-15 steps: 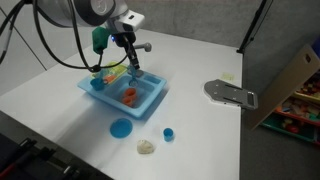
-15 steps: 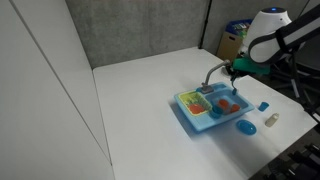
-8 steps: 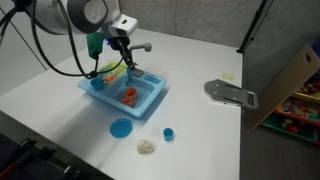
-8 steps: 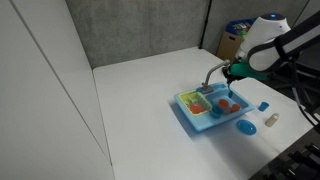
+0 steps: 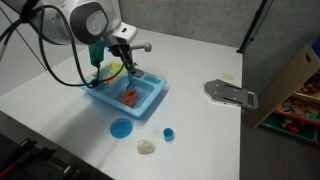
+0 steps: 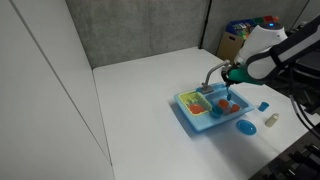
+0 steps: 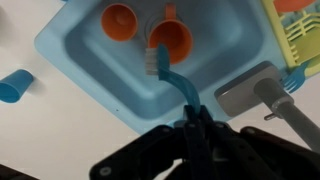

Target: Put the blue brush in the orange cup with a handle in the sink

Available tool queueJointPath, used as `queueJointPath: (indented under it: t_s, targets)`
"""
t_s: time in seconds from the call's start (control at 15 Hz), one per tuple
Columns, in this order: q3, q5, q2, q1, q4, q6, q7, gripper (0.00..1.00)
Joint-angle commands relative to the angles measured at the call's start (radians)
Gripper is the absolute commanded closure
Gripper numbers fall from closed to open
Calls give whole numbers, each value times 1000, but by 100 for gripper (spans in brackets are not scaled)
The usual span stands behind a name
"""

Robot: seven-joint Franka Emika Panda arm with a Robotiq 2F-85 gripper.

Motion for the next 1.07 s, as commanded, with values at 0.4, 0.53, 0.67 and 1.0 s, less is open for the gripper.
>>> queueJointPath:
  t_s: [0.4,0.53,0.67,1.0]
  targets:
    - [4,68,24,16,2,-5,-18,93]
    - [5,69,24,15,2,-5,-18,93]
    - [-3,66,29,19,10,-3,-9,98]
    - [-26,60,48,36,34,13,7,98]
